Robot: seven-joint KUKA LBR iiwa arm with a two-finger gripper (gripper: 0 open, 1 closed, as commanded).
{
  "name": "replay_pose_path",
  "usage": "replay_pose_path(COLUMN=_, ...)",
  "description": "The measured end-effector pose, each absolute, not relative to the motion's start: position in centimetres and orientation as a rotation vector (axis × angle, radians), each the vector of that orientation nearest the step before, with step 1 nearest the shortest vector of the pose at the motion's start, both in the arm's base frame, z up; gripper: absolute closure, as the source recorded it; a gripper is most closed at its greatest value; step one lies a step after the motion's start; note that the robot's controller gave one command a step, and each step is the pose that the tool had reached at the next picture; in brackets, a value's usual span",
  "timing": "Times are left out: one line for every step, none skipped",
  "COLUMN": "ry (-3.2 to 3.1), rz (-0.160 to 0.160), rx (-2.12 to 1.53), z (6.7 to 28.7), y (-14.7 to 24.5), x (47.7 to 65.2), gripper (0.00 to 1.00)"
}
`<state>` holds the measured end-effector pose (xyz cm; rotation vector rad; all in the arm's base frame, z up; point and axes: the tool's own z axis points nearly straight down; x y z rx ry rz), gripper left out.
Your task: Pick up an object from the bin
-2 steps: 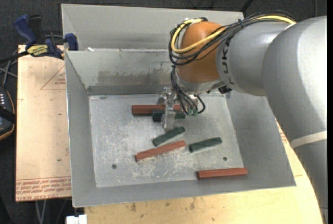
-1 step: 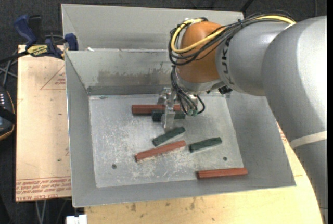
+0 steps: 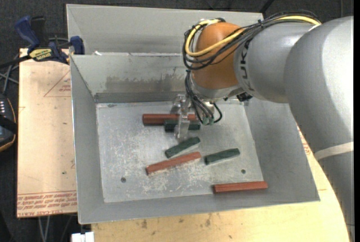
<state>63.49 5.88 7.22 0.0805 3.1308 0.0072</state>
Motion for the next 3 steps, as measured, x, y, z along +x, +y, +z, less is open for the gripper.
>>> replay_pose_path(ry=3.142, rz=0.004, rx=0.080, z=8.9, y=5.8, x=63.2, gripper=1.00)
replay_pose_path(ry=3.138, rz=0.003, rx=0.079, z=10.6, y=5.8, x=63.4, gripper=1.00)
replay_pose_path(ry=3.140, rz=0.002, rx=0.078, z=11.9, y=5.8, x=63.3, gripper=1.00)
